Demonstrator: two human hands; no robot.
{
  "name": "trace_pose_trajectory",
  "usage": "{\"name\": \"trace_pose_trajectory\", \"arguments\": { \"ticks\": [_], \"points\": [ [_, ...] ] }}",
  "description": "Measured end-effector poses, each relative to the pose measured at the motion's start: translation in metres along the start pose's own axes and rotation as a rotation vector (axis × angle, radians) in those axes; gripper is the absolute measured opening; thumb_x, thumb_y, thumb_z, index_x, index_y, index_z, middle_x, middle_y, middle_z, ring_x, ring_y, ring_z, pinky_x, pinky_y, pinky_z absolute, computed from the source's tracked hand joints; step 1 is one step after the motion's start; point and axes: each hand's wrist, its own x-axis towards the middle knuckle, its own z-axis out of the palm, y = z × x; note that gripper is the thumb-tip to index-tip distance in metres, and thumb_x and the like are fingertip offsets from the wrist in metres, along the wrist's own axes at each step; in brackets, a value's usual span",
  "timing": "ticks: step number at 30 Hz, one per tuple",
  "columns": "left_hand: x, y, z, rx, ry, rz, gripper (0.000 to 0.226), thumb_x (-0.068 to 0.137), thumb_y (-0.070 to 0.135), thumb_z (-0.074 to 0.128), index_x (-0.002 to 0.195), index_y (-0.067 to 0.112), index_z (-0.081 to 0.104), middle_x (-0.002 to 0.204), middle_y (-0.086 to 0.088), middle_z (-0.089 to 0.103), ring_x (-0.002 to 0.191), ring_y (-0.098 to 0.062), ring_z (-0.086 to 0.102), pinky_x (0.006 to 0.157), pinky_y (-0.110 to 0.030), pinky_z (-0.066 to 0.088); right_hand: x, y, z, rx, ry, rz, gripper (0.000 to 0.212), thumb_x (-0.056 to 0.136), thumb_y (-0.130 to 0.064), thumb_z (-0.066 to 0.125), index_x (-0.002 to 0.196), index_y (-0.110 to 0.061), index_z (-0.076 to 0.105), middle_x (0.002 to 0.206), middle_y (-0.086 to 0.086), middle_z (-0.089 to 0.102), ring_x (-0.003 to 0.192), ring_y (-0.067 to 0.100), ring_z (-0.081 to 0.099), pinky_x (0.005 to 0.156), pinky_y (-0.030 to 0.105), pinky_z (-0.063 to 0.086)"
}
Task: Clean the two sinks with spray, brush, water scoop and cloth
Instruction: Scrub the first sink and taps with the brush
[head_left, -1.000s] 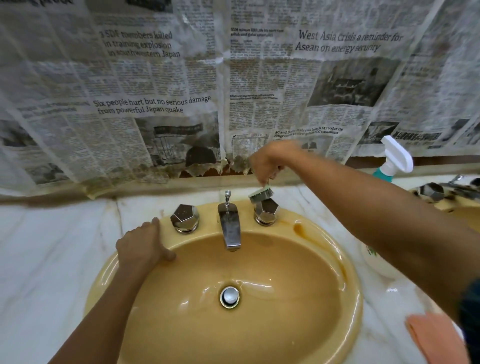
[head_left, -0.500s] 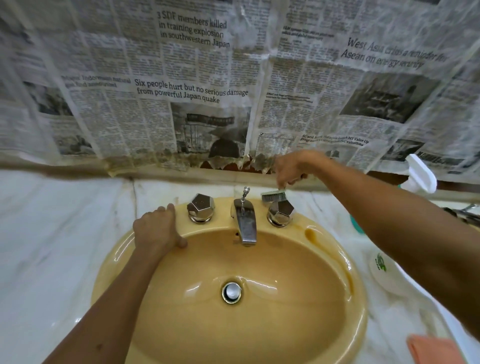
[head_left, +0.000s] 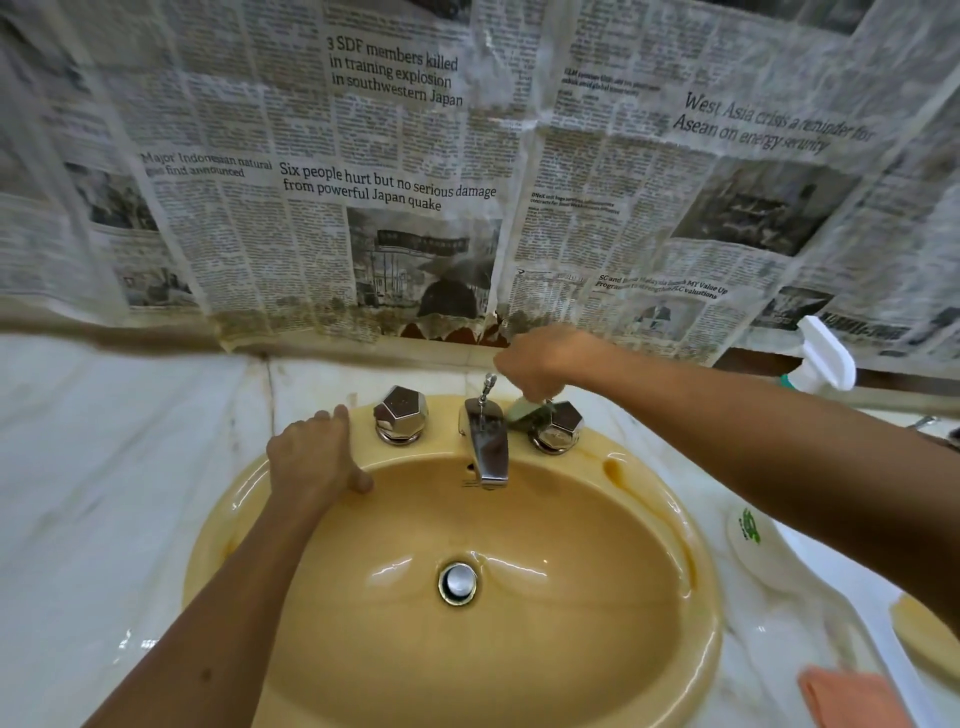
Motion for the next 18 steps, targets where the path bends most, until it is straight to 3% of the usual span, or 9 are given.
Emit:
{"name": "trace_pose_trajectory", "arguments": {
  "ticks": [3,7,10,13,15,18],
  "points": [
    [-0.001,-0.001,0.001,-0.011,0.011,-0.006,0.088,0.06,0.06,0.081,0.131,0.023,0.044,0.12,0.002,0.06,0.11,-0.025,0.06,0.071,-0.032,0.038,-0.003,-0.012,0.002,-0.095,0.014,-0.033,0.019,0.089,-0.01,0.061,0.108,-0.012,0.056,0.075,-0.002,0.046,0.074,0.02,0.051,0.062,0.033,0.046],
    [-0.001,-0.001,0.002,-0.012,0.016,-0.005,0.087,0.061,0.061,0.081,0.129,0.023,0.045,0.119,0.003,0.06,0.11,-0.024,0.06,0.071,-0.031,0.038,-0.004,-0.021,0.002,-0.205,0.038,-0.039,0.033,0.087,-0.012,0.065,0.119,-0.012,0.058,0.075,-0.002,0.044,0.068,0.019,0.05,0.056,0.034,0.042],
    [-0.001,-0.002,0.002,-0.017,0.018,-0.004,0.087,0.06,0.061,0.082,0.13,0.022,0.045,0.119,0.002,0.06,0.111,-0.024,0.06,0.072,-0.031,0.039,-0.01,-0.021,0.003,-0.251,0.069,-0.061,0.029,0.09,-0.012,0.061,0.119,-0.013,0.058,0.074,-0.003,0.044,0.072,0.019,0.052,0.054,0.031,0.041],
    [-0.002,-0.002,0.003,-0.02,0.023,-0.005,0.087,0.06,0.062,0.082,0.129,0.023,0.045,0.119,0.002,0.06,0.111,-0.024,0.06,0.071,-0.032,0.039,-0.016,-0.02,0.004,-0.304,0.079,-0.069,0.019,0.091,-0.009,0.059,0.109,-0.012,0.055,0.073,-0.002,0.044,0.066,0.016,0.048,0.05,0.029,0.038],
    [-0.003,-0.002,0.002,-0.021,0.026,-0.005,0.086,0.06,0.061,0.082,0.128,0.023,0.046,0.119,0.002,0.06,0.11,-0.024,0.06,0.071,-0.031,0.038,-0.024,-0.016,0.003,-0.308,0.111,-0.048,0.01,0.091,-0.008,0.057,0.09,-0.012,0.047,0.071,0.0,0.043,0.064,0.016,0.047,0.053,0.029,0.043],
    [-0.003,-0.002,0.002,-0.035,0.024,-0.006,0.086,0.061,0.06,0.082,0.129,0.022,0.045,0.121,0.002,0.06,0.111,-0.025,0.06,0.071,-0.031,0.037,-0.035,-0.009,0.01,-0.275,0.136,-0.034,0.024,0.09,-0.01,0.058,0.075,-0.01,0.04,0.07,0.001,0.045,0.057,0.014,0.043,0.056,0.03,0.048]
  ]
}}
